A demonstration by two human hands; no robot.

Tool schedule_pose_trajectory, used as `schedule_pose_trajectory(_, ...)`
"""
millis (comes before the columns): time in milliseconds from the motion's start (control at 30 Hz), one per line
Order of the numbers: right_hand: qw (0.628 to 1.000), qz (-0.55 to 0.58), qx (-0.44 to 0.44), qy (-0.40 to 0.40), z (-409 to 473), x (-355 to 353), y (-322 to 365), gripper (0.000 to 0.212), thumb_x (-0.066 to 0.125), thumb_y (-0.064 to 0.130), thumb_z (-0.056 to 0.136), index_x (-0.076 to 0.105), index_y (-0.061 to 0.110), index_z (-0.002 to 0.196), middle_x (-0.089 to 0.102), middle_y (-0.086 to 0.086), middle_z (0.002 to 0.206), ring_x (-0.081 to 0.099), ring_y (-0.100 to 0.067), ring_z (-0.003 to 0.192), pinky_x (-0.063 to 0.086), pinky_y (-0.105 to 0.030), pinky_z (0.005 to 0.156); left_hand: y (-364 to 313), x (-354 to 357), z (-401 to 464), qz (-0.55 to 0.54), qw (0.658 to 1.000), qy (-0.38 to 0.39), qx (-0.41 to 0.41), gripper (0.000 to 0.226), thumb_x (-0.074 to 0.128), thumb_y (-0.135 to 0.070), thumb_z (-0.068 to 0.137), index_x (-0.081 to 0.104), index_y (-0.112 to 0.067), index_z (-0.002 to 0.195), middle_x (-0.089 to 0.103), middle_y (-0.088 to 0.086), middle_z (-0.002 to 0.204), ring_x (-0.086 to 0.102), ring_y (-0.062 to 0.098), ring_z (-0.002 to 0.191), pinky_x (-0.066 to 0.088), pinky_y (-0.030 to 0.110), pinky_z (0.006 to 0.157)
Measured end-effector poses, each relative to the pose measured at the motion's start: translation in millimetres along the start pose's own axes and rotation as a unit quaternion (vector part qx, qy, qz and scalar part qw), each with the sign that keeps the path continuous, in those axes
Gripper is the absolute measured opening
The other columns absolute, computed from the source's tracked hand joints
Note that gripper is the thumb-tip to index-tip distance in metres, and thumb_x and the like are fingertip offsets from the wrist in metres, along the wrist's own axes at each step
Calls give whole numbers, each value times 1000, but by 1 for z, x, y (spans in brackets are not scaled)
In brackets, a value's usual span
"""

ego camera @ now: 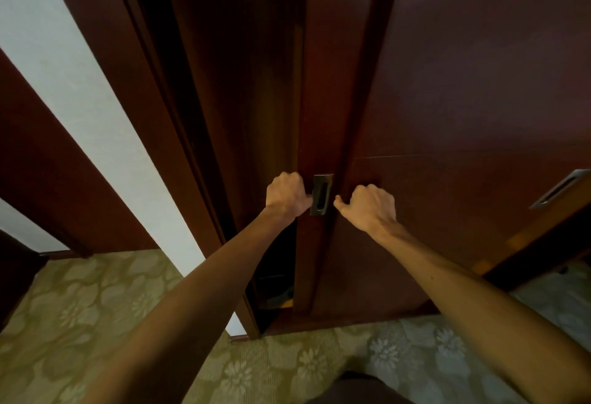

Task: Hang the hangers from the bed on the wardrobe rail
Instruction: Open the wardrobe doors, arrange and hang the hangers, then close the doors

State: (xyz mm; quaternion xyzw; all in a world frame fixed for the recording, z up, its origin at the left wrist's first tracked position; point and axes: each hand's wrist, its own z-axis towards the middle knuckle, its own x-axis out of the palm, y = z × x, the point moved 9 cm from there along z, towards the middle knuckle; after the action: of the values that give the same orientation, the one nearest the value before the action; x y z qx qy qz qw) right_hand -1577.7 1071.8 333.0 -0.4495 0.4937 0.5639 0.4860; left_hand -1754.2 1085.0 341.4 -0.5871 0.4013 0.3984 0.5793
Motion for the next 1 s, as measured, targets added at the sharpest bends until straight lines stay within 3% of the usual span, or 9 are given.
schedule_pose_trajectory(300,999,-8,34,5,5,-8,-60,60,49,63,91,56,19,51,58,3,52,61,-17,55,50,-30,58,-57,22,9,25,998,36,39,24,66,-34,92,66,-10,96,67,5,91,69,22,85,60,38,78)
schedule_pose_trajectory(533,998,-28,55,7,8,-19,-103,55,49,66,89,57,20,59,58,3,64,62,-20,66,46,-29,60,-106,39,18,55,994,47,81,23,60,-33,96,66,-11,97,61,2,87,68,23,89,52,32,69)
schedule_pose_trajectory(800,997,-44,71,8,11,-23,-157,63,46,74,86,55,19,56,58,3,60,62,-18,62,53,-32,62,-165,60,28,69,990,53,112,22,60,-32,97,66,-11,96,54,2,83,68,23,91,46,29,65)
schedule_pose_trajectory(900,996,-40,74,12,13,-23,-176,64,45,75,86,51,20,54,55,3,59,60,-19,62,55,-33,63,-186,70,32,69,988,63,124,19,61,-31,97,64,-13,91,62,3,88,69,23,90,48,29,66)
schedule_pose_trajectory(1000,996,-39,75,15,15,-24,-195,66,45,75,86,50,18,53,53,3,59,62,-20,63,56,-34,63,-207,78,35,72,986,70,135,20,59,-29,98,66,-11,99,66,6,99,68,24,95,46,29,67)
